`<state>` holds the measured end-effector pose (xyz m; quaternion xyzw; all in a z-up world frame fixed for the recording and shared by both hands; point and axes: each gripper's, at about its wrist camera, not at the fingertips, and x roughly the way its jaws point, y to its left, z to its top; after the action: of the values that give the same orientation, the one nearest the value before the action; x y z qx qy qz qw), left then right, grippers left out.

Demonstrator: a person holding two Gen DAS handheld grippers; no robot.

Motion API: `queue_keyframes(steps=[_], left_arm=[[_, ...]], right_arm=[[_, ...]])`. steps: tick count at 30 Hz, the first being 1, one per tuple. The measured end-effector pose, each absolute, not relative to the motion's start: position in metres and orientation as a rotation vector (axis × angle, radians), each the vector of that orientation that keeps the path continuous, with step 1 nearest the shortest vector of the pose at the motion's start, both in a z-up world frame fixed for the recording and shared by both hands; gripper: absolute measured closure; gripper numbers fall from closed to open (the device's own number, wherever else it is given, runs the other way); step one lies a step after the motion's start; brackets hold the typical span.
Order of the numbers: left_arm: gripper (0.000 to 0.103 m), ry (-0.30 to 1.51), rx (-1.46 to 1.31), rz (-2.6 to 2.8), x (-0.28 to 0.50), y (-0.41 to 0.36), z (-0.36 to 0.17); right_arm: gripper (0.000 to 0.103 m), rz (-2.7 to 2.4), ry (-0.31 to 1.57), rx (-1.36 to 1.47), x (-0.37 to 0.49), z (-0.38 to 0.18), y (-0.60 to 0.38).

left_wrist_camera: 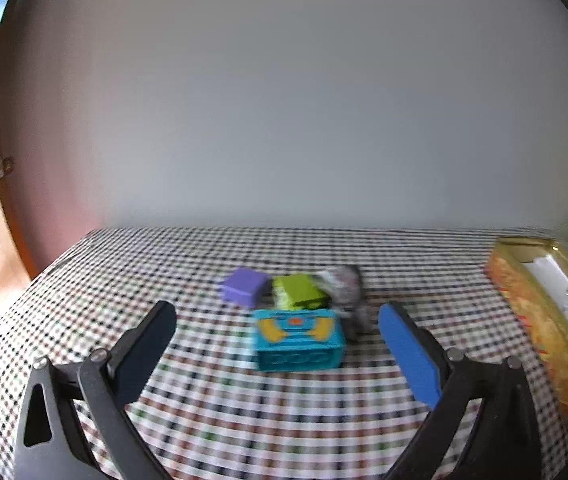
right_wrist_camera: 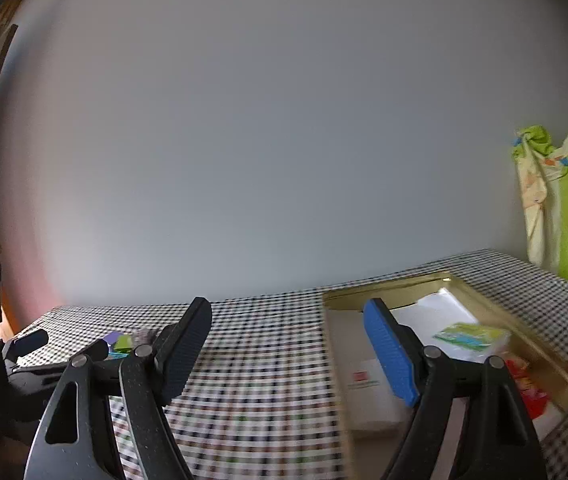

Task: Organize rigid objects
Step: 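Withdraw both open tools from the tray back over the table items, then move the left tool to the blue printed brick while the right tool approaches the grey pouch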

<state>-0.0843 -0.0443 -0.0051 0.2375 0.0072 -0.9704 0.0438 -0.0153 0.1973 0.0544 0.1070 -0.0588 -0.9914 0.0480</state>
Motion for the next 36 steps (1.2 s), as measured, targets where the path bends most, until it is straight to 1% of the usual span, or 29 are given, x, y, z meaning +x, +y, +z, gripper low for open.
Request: queue_keyframes(steps=[8, 14, 19, 22, 24, 27, 30, 32, 34, 36], left_arm=[[0.001, 0.102, 0.819, -2.878, -0.101, -0.087, -0.011], [0.001, 0.171, 0.92, -2.864, -0.114, -0.094, -0.018], [0.001, 0.12, 0.994, -2.894, -0.124, -0.085, -0.022], [0.001, 0.064, 1.038, -2.936, -0.135, -0.069, -0.025], [0.0, 0.011, 1.075, -2.96, -0.144, -0.057, -0.026], [0.001, -0.059, 1.179, -2.909, -0.164, -0.043, -0.036], [0.001, -0.064, 1.273, -2.838, -0.177, -0.04, -0.045], [0.001, -0.013, 1.312, -2.818, -0.182, -0.046, -0.049], [0.004, 0.086, 1.346, -2.82, -0.184, -0.056, -0.052], [0.019, 0.174, 1.372, -2.817, -0.186, -0.066, -0.056]], right_arm=[[0.023, -2.963, -0.219, 0.389, -0.035, 0.049, 0.17], [0.023, -2.952, -0.196, 0.403, -0.05, 0.046, 0.148], [0.023, -2.945, -0.193, 0.447, -0.061, 0.042, 0.135], [0.023, -2.917, -0.186, 0.504, -0.068, 0.037, 0.134], [0.023, -2.91, -0.214, 0.51, -0.068, 0.036, 0.137], [0.023, -2.907, -0.238, 0.513, -0.059, 0.038, 0.135], [0.023, -2.888, -0.239, 0.532, -0.06, 0.038, 0.133], [0.023, -2.876, -0.234, 0.541, -0.061, 0.038, 0.132], [0.023, -2.871, -0.23, 0.545, -0.062, 0.038, 0.13], [0.023, -2.864, -0.23, 0.554, -0.062, 0.037, 0.13]])
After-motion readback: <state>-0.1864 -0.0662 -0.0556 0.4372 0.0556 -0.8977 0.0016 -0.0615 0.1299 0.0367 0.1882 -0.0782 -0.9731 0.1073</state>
